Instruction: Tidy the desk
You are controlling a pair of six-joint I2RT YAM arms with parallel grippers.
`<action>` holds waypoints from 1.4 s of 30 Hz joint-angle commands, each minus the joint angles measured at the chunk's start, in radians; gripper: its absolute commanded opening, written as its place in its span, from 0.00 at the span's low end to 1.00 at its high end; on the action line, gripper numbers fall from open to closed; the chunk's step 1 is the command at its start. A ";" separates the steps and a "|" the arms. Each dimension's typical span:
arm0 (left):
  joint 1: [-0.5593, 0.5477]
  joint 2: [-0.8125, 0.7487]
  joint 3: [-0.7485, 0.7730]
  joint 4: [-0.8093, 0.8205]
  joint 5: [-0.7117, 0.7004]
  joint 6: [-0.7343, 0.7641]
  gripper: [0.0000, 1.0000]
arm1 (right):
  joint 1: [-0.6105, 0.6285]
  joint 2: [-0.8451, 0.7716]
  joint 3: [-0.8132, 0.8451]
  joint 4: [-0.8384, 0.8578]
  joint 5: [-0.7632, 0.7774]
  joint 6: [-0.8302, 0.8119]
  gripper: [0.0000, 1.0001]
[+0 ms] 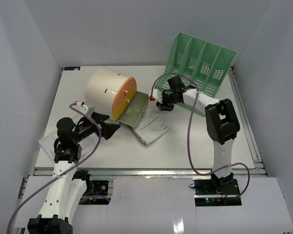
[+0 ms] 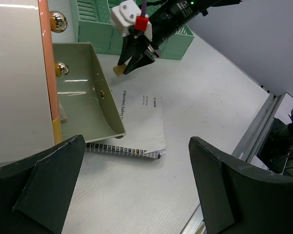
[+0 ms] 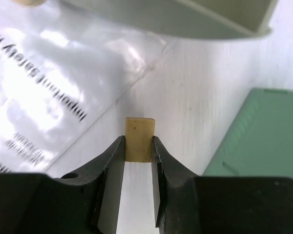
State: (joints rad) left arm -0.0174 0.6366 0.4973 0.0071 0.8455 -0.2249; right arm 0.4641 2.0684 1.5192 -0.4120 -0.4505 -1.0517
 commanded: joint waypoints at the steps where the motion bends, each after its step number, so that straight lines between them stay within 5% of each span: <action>1: -0.003 -0.020 0.018 0.002 -0.001 0.011 0.98 | -0.010 -0.172 -0.092 0.009 -0.034 0.025 0.08; 8: -0.003 -0.021 0.018 0.008 -0.001 0.010 0.98 | 0.083 -0.297 -0.081 0.039 -0.092 0.115 0.10; 15: -0.003 -0.035 0.015 0.005 -0.025 0.013 0.98 | 0.214 -0.164 0.090 0.008 -0.010 0.173 0.13; 23: -0.003 -0.046 0.015 0.009 -0.056 0.011 0.98 | 0.248 -0.045 0.211 0.012 0.059 0.213 0.57; 28: -0.003 -0.055 0.047 0.005 -0.143 -0.005 0.98 | 0.248 -0.130 0.180 0.038 0.005 0.266 0.62; 34: -0.003 0.064 0.213 -0.053 -0.239 -0.015 0.98 | 0.228 -0.317 0.015 0.177 0.027 0.431 0.55; 37: -0.003 0.142 0.322 -0.078 -0.316 -0.002 0.98 | 0.217 -0.390 -0.100 0.278 0.101 0.518 0.28; 39: -0.002 0.220 0.383 -0.086 -0.394 0.011 0.98 | 0.193 -0.437 -0.204 0.388 0.226 0.742 0.10; 42: 0.012 0.342 0.460 -0.077 -0.447 0.018 0.98 | 0.170 -0.423 -0.276 0.429 0.257 0.920 0.08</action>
State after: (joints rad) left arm -0.0164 0.8706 0.8747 -0.0448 0.5252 -0.2242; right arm 0.6694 1.6213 1.3299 -0.1213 -0.3085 -0.4434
